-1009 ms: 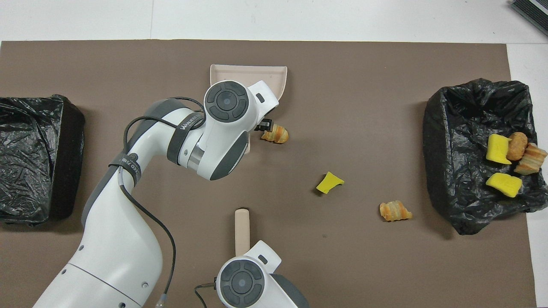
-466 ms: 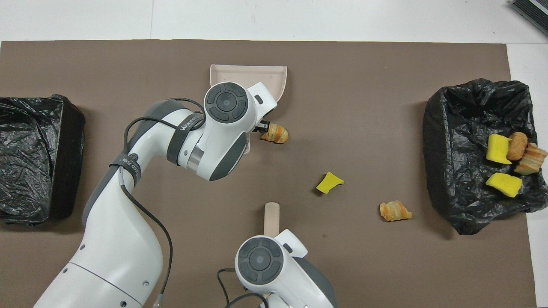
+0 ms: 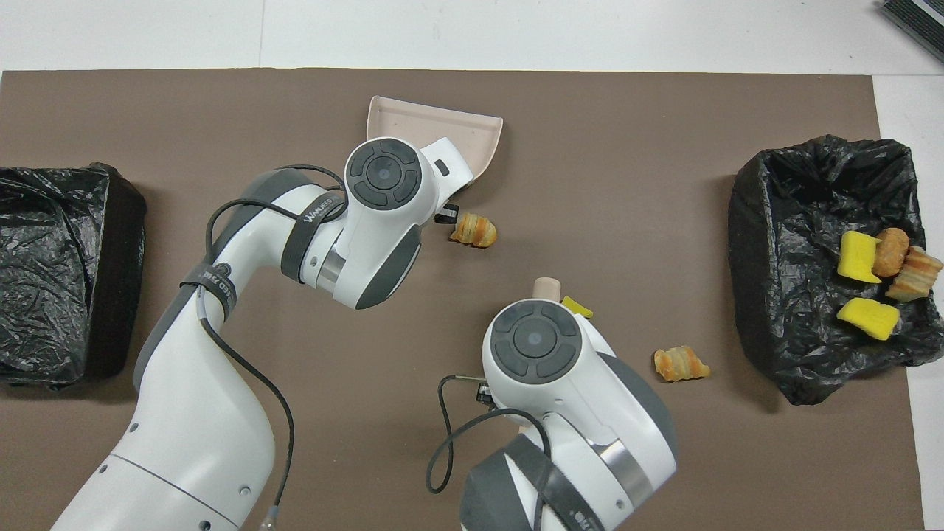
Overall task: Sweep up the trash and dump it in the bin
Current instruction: 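Move the dustpan toward the bread while the right gripper sweeps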
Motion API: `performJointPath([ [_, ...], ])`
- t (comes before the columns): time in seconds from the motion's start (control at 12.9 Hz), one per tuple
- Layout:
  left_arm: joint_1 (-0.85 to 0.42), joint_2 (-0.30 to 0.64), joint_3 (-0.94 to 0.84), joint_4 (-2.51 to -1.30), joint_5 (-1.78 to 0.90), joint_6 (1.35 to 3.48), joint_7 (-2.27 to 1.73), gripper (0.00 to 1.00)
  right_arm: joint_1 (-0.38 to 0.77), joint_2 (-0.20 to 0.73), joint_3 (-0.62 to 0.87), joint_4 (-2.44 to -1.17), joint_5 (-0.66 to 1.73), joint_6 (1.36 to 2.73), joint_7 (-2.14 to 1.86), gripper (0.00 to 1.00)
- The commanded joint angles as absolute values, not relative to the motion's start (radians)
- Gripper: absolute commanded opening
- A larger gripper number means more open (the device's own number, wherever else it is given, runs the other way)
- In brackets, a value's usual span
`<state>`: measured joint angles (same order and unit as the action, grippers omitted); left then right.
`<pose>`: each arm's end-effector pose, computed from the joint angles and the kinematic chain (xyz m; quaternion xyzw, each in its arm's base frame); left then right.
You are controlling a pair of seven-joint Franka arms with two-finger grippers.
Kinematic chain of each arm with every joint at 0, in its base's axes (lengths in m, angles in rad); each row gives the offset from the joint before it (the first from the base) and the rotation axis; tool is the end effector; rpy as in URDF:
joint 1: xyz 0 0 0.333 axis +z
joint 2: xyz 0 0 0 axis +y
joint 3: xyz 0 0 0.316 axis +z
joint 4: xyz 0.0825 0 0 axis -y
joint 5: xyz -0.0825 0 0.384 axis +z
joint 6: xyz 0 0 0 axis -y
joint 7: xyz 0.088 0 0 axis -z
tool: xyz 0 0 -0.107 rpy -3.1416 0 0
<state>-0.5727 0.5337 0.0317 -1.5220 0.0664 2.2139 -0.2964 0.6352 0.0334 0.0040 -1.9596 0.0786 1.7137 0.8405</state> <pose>0.6111 -0.3689 0.3655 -0.9861 0.1419 -0.0868 0.0007 0.4228 0.3234 0.4371 0.9834 -0.1103 -0.1282 0.0659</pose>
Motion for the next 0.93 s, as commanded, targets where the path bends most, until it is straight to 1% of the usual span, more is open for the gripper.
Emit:
performJointPath([
  [0.0, -0.563, 0.453, 0.040, -1.552, 0.087, 2.194, -0.185, 0.00, 0.574, 0.029, 0.017, -1.943, 0.055, 1.655, 0.851, 0.00],
  [0.08, -0.552, 0.431, 0.040, -1.554, 0.087, 2.156, -0.145, 0.00, 0.536, 0.017, 0.018, -1.975, 0.054, 1.637, 0.853, 0.00],
  [0.23, -0.532, 0.391, 0.040, -1.557, 0.087, 2.076, 0.063, 0.00, 0.482, -0.052, 0.020, -2.109, 0.057, 1.651, 0.857, 0.00],
  [0.39, -0.514, 0.365, 0.041, -1.562, 0.087, 2.008, 0.220, 0.00, 0.433, -0.113, 0.020, -2.212, 0.057, 1.651, 0.912, 0.00],
  [0.47, -0.487, 0.353, 0.040, -1.572, 0.087, 2.006, 0.332, 0.00, 0.427, -0.139, 0.018, -2.258, 0.057, 1.651, 0.943, 0.00],
  [0.54, -0.454, 0.351, 0.040, -1.574, 0.086, 2.009, 0.477, 0.00, 0.396, -0.176, 0.017, -2.314, 0.051, 1.655, 0.956, 0.00],
  [0.7, -0.433, 0.351, 0.040, -1.574, 0.086, 2.011, 0.668, 0.00, 0.329, -0.266, 0.018, -2.463, 0.020, 1.718, 0.942, 0.00],
  [0.78, -0.402, 0.356, 0.040, -1.574, 0.087, 2.017, 0.758, 0.00, 0.301, -0.311, 0.018, -2.529, 0.003, 1.741, 0.931, 0.00],
  [0.85, -0.390, 0.357, 0.040, -1.574, 0.086, 2.028, 0.917, 0.00, 0.260, -0.351, 0.020, -2.583, -0.011, 1.755, 0.907, 0.00],
])
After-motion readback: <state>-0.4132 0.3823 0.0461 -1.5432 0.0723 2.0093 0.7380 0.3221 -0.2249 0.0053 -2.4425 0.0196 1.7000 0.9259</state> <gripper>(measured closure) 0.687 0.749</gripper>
